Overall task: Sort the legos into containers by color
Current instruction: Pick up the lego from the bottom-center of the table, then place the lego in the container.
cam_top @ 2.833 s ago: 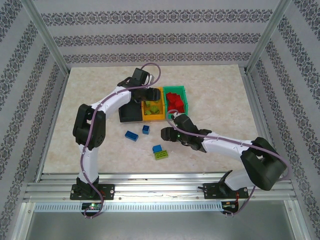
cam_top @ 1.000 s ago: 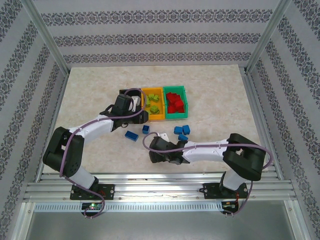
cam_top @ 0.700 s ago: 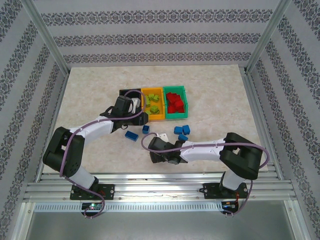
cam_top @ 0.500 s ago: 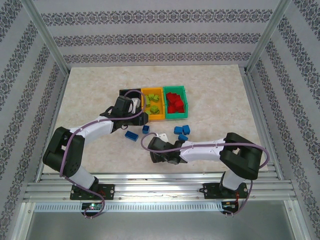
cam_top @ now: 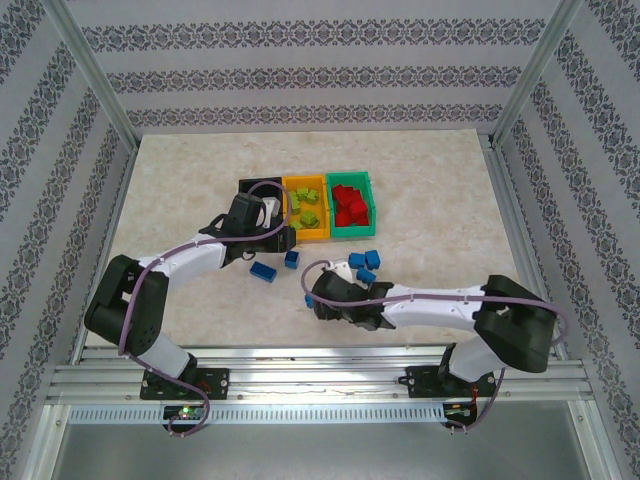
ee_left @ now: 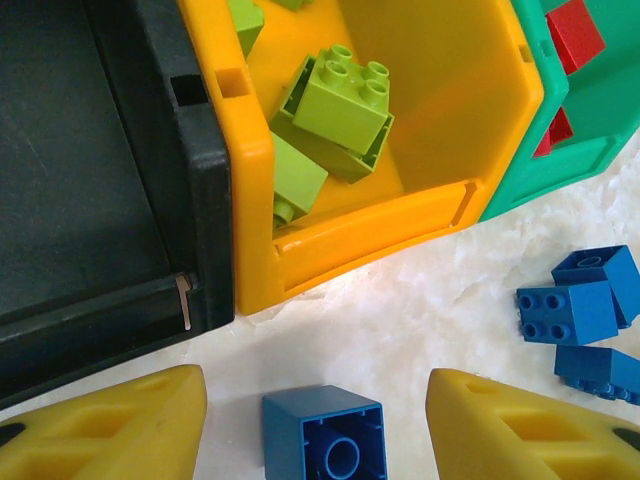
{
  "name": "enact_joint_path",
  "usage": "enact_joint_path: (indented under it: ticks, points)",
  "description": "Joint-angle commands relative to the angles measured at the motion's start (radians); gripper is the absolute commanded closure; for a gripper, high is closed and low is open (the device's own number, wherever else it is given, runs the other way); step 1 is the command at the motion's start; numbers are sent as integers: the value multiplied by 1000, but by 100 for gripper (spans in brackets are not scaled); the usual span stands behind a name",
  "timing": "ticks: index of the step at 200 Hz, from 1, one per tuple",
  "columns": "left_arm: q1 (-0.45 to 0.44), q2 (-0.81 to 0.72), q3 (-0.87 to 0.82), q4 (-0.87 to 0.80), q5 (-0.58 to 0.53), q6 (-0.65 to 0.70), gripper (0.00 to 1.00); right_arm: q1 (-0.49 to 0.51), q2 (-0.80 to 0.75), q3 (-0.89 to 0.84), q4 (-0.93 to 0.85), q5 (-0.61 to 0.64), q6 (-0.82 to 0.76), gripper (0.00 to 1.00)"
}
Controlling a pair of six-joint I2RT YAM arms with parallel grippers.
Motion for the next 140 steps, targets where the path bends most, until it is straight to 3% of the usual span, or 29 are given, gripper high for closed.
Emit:
enact_joint_path:
  ticks: [1,61,140]
  points:
    - [13,-37,-8,30,5,-10,40,-60,-57,-53,66,42,-22,39]
    - [16,-42,-15,29,16,-20,40,-228,-56,-4,140,-25,-144,39]
    - [26,-65,-40,-20,36,-25,40,-362,177,256,299,-206,-219,38]
